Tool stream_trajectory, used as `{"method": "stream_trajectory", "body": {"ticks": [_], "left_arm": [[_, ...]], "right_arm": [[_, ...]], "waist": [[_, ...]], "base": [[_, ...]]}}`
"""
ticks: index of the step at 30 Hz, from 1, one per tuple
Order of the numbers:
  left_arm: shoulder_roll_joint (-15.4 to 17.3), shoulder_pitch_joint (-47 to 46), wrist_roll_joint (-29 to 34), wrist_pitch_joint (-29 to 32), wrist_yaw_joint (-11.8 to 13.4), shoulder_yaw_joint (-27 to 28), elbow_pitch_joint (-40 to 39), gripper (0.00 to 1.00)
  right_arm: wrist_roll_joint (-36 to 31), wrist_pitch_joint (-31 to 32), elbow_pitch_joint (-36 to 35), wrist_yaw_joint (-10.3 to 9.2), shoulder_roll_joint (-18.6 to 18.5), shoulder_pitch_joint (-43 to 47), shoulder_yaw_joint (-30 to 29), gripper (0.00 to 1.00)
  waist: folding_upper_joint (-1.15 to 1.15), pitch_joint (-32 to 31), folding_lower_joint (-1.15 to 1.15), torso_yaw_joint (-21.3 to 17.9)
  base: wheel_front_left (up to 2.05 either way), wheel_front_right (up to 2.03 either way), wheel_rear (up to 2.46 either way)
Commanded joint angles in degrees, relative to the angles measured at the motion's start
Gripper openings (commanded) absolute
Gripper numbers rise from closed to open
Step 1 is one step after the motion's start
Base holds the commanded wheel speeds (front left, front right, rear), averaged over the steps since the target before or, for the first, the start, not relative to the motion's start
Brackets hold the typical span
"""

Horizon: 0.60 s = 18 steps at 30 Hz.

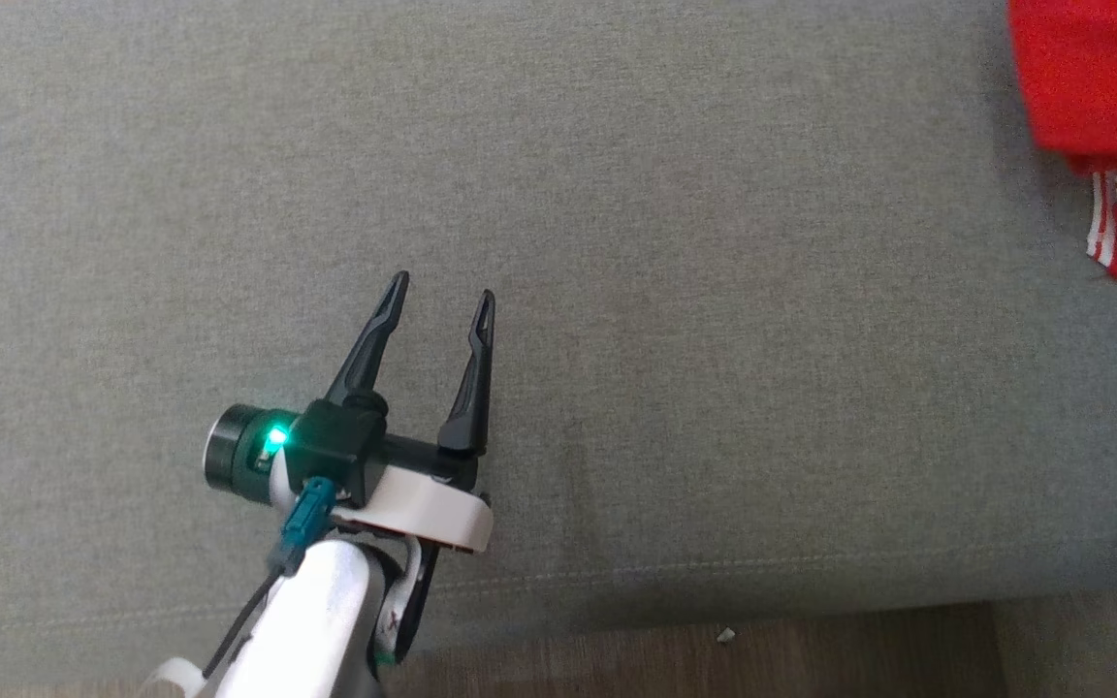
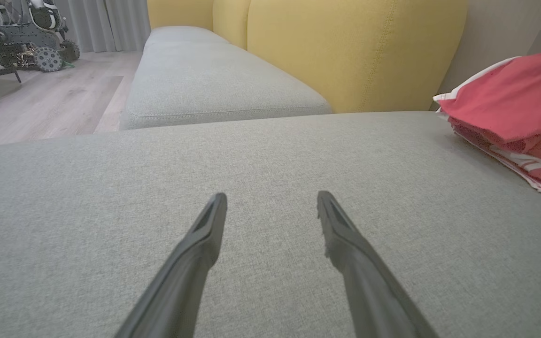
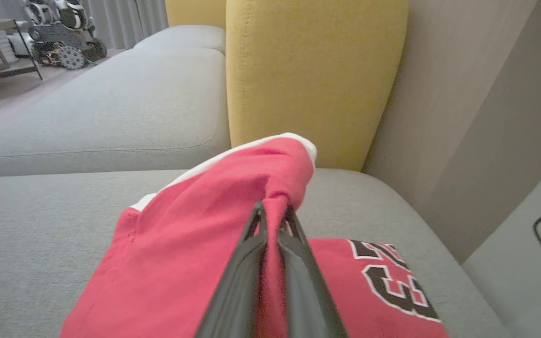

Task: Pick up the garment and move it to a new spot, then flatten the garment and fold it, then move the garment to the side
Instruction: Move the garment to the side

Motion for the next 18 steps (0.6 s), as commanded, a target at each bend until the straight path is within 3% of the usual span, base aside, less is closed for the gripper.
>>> {"method": "stream_trajectory", "body": {"ticks": [1,6,7,8,9,11,12,13,14,18], "left_arm": [[0.30,-0.88,0.50,-0.31,-0.38,1.85,-1.56,1.00],[0.30,-0.99,0.61,-0.31,-0.68,2.06,-1.62,1.00],[0.30,-0.97,0.54,-0.31,-0.67,2.07,-1.63,1.00],[0.30,-0.93,0.46,-0.31,-0.64,2.07,-1.62,1.00],[0.30,-0.88,0.38,-0.31,-0.62,2.07,-1.62,1.00],[0.30,-0.80,0.22,-0.31,-0.56,2.05,-1.68,1.00],[0.30,-0.77,0.06,-0.31,-0.55,2.04,-1.70,1.00],[0.30,-0.77,0.06,-0.31,-0.55,2.04,-1.70,1.00],[0.30,-0.77,-0.05,-0.31,-0.58,2.00,-1.71,1.00],[0.30,-0.84,-0.31,-0.31,-0.73,1.89,-1.61,1.00]], "right_arm": [[-1.72,0.79,-2.27,-0.08,-3.09,0.74,-1.25,0.00],[-4.49,6.18,-6.13,-0.08,-3.99,2.89,-4.72,0.01],[-5.95,6.93,-7.07,-0.08,-4.54,3.38,-5.51,0.11],[-6.68,7.79,-7.90,-0.08,-4.56,3.89,-6.89,0.11],[-7.59,8.57,-8.86,-0.08,-4.47,4.46,-8.29,0.33],[-10.65,10.59,-10.63,-0.08,-4.46,5.74,-11.22,0.44],[-11.99,11.81,-11.43,-0.08,-4.17,6.42,-13.07,0.70],[-11.99,11.81,-11.43,-0.08,-4.17,6.42,-13.07,0.70],[-13.52,12.89,-12.37,-0.08,-3.82,7.07,-15.08,1.00],[-22.17,16.61,-18.67,-0.08,-1.49,10.51,-23.65,1.00]], "waist": [[0.00,0.07,0.00,0.10],[0.00,0.17,0.00,0.73],[0.00,0.20,0.00,0.93],[0.00,0.20,0.00,1.09],[0.00,0.19,0.00,1.24],[0.00,0.27,0.00,1.53],[0.00,0.32,0.00,1.65],[0.00,0.32,0.00,1.65],[0.00,0.39,0.00,1.79],[0.00,0.19,0.00,2.32]], "base": [[0.00,0.00,0.00],[0.00,0.00,0.00],[0.00,0.00,0.00],[0.00,0.00,0.00],[0.00,0.00,0.00],[0.00,0.00,0.00],[0.00,0.00,0.00],[0.00,0.00,0.00],[0.00,0.00,0.00],[0.00,0.00,0.00]]}}
